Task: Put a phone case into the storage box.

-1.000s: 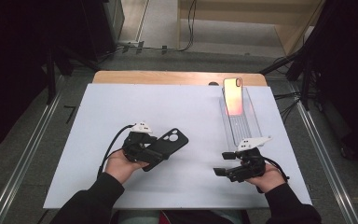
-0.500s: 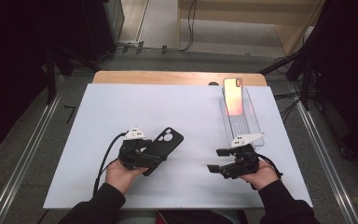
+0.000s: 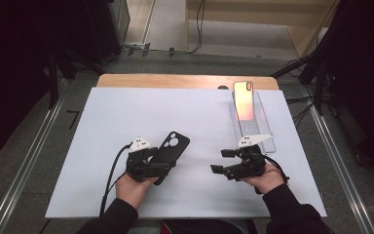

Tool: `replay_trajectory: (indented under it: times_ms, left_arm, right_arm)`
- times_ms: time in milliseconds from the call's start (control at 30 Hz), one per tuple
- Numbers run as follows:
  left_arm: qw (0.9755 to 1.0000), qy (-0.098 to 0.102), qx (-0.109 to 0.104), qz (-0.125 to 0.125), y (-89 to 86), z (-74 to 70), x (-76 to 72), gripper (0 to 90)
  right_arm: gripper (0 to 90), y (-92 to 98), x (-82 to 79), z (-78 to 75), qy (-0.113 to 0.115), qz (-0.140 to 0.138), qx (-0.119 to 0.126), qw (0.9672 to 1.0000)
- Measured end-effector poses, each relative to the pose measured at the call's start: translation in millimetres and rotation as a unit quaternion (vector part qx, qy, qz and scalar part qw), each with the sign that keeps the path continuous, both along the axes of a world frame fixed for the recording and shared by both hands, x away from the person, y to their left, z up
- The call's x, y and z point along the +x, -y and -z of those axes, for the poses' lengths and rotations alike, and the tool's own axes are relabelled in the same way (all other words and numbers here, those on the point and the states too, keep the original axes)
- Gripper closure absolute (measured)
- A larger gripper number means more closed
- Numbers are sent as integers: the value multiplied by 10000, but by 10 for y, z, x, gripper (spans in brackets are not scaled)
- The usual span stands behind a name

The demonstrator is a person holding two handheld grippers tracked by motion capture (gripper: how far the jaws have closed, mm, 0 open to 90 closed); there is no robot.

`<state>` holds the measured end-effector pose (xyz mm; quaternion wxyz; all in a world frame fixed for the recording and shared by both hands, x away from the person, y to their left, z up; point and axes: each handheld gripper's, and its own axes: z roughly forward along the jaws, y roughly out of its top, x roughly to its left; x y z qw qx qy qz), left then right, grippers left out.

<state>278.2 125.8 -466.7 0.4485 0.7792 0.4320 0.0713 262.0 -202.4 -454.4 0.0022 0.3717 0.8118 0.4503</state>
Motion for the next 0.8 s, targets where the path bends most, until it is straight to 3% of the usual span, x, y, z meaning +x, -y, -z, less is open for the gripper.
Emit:
replay_trajectory:
  times_ms: [67,133,267,367,567,667,800]
  left_arm:
    - [10000,38,-60,-61,16,10,5,149]
    - [9998,17,-145,-135,35,27,8,149]
    - [9996,-23,-219,-196,74,62,-2,149]
    - [9991,3,-335,-263,103,72,-10,149]
    - [9989,170,-347,-279,176,85,-37,149]
    - [9980,331,-465,-279,198,101,-58,148]
    - [9975,384,-509,-293,218,111,-74,149]
  right_arm:
    - [200,-21,13,-21,-131,116,11,9998]
    - [200,-36,44,-15,-446,278,84,9986]
    - [200,-62,58,1,-623,293,185,9975]
    - [200,-68,65,-6,-757,313,418,9958]
    - [210,-108,75,-68,-924,653,505,9923]
    - [212,-138,90,-100,-955,808,558,9906]
    - [212,-180,112,-132,-941,929,705,9887]
